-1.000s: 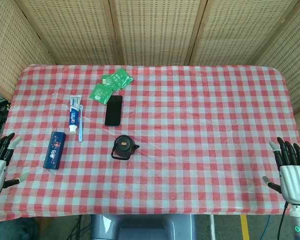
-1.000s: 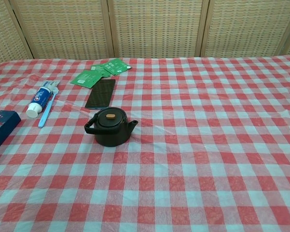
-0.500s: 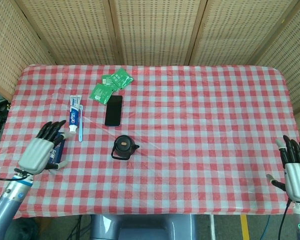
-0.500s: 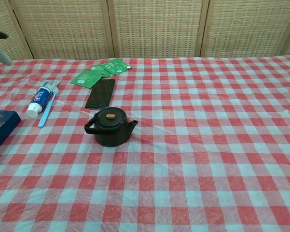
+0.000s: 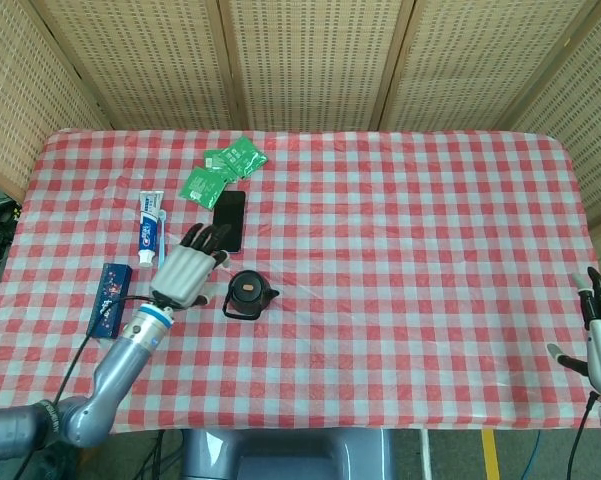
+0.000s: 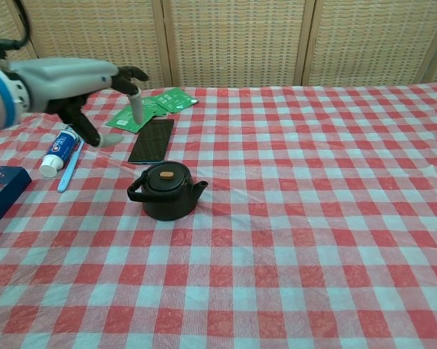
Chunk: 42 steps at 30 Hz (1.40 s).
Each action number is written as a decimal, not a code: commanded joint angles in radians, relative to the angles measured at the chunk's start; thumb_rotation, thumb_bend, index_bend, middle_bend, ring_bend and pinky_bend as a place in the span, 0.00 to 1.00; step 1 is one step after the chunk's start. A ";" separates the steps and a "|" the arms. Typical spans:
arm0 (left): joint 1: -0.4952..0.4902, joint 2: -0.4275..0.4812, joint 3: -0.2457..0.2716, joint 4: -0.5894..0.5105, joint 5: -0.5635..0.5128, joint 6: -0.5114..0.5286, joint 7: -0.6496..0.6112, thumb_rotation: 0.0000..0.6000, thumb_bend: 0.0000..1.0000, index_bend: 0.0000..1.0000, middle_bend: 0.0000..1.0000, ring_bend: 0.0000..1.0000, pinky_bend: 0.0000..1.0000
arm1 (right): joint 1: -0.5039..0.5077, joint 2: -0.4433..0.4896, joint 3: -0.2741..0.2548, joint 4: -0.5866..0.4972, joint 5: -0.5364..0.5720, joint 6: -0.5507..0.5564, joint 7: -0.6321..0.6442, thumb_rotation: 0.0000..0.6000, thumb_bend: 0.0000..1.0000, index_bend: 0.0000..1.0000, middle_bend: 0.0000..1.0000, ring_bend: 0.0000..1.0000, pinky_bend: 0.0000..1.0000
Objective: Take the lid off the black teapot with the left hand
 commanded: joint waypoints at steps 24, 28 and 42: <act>-0.148 -0.223 0.051 0.232 -0.183 -0.003 -0.039 1.00 0.33 0.41 0.00 0.00 0.00 | 0.010 0.016 0.003 0.011 0.022 -0.038 0.046 1.00 0.00 0.05 0.00 0.00 0.00; -0.148 -0.237 0.060 0.260 -0.175 -0.013 -0.067 1.00 0.33 0.44 0.00 0.00 0.00 | 0.009 0.017 0.000 0.008 0.018 -0.038 0.047 1.00 0.00 0.05 0.00 0.00 0.00; -0.143 -0.280 0.077 0.338 -0.122 -0.004 -0.141 1.00 0.35 0.56 0.00 0.00 0.00 | 0.011 0.020 0.000 0.013 0.023 -0.044 0.060 1.00 0.00 0.05 0.00 0.00 0.00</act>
